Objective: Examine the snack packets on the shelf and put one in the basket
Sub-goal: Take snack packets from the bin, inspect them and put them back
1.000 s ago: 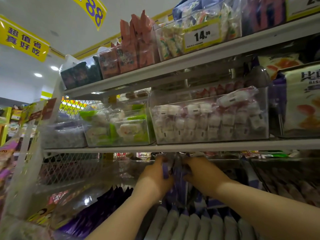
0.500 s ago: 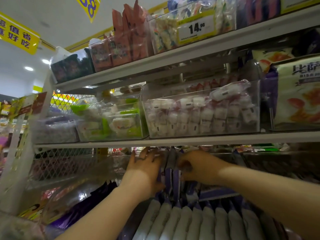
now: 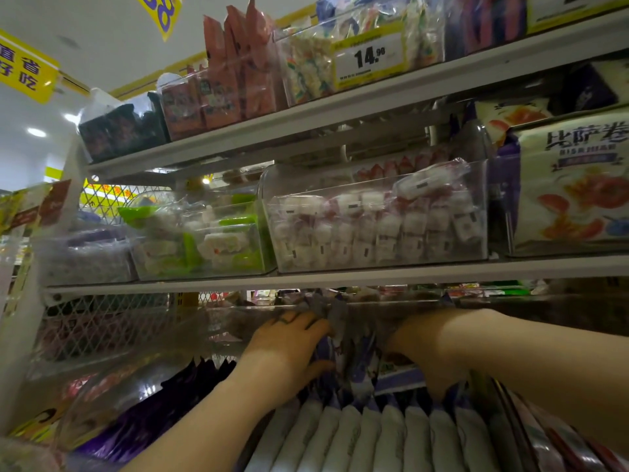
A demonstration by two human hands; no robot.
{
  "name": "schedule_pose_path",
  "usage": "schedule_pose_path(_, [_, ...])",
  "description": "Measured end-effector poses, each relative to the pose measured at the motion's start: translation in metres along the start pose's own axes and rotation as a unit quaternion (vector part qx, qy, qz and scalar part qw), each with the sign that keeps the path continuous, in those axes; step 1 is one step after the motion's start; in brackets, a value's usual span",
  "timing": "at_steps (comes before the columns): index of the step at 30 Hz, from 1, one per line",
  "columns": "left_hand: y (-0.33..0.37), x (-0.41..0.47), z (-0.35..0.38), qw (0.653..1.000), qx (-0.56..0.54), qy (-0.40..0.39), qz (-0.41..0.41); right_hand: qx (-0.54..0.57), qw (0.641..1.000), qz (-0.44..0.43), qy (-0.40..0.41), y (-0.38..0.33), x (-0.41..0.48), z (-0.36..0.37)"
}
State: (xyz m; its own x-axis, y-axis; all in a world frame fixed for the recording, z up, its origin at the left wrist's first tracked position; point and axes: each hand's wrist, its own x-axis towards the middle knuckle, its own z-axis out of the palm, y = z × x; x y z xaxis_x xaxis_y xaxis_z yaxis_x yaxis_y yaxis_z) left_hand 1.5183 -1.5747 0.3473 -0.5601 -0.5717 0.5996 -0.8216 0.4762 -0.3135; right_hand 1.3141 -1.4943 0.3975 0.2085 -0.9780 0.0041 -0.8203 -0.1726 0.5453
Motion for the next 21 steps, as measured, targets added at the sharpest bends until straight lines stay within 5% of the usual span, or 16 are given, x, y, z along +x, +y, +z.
schedule_pose_path(9, [-0.004, 0.000, -0.003, 0.998, -0.045, -0.038, -0.016, 0.134, 0.977, -0.020, 0.167, 0.011, -0.005, 0.024])
schedule_pose_path(14, [-0.008, -0.004, -0.004, 0.998, 0.017, -0.056, -0.016, 0.154, 0.950, -0.004, 0.270, 0.017, -0.006, 0.028])
schedule_pose_path(21, [0.007, -0.024, -0.010, 0.988, 0.065, 0.126, 0.067, 0.196, 0.903, -0.019, 0.382, 0.009, -0.033, 0.036])
